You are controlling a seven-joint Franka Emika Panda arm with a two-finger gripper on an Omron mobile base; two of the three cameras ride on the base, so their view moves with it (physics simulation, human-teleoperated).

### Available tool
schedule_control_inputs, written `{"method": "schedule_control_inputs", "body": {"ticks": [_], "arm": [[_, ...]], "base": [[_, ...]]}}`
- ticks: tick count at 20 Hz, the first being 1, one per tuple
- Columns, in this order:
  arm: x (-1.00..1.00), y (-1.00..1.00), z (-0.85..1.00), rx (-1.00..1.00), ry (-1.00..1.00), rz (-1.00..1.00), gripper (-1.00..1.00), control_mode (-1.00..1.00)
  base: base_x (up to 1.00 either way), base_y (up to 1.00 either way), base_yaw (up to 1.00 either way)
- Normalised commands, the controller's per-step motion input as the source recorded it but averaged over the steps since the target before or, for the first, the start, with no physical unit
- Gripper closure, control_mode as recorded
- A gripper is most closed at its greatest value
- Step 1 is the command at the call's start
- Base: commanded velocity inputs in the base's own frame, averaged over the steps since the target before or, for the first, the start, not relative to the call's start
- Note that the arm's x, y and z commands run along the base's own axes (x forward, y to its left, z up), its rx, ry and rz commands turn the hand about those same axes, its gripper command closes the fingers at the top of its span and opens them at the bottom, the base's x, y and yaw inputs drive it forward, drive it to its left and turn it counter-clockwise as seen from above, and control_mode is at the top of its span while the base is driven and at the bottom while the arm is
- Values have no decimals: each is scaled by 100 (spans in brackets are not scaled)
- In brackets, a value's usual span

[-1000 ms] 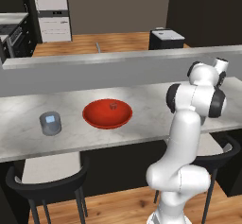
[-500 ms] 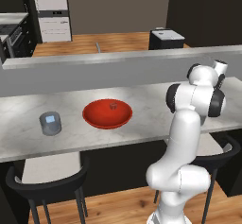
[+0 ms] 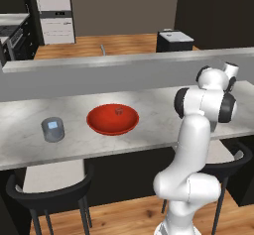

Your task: There are four ice cubes in the ice bowl. Place two ice cubes in each glass of water.

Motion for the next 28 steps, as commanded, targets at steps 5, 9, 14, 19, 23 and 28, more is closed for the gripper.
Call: {"method": "schedule_control_inputs", "body": {"ticks": [5, 9, 14, 19, 23, 28], "arm": [[0, 15, 0, 0, 0, 0, 100, -100], [-3, 8, 0, 0, 0, 0, 100, -100], [-2, 1, 0, 0, 0, 0, 100, -100], [0, -9, 0, 0, 0, 0, 100, -100], [-8, -7, 0, 0, 0, 0, 100, -100], [-24, 0, 0, 0, 0, 0, 100, -100]], "base": [[0, 0, 0], [0, 0, 0], [0, 0, 0], [0, 0, 0], [0, 0, 0], [0, 0, 0]]}}
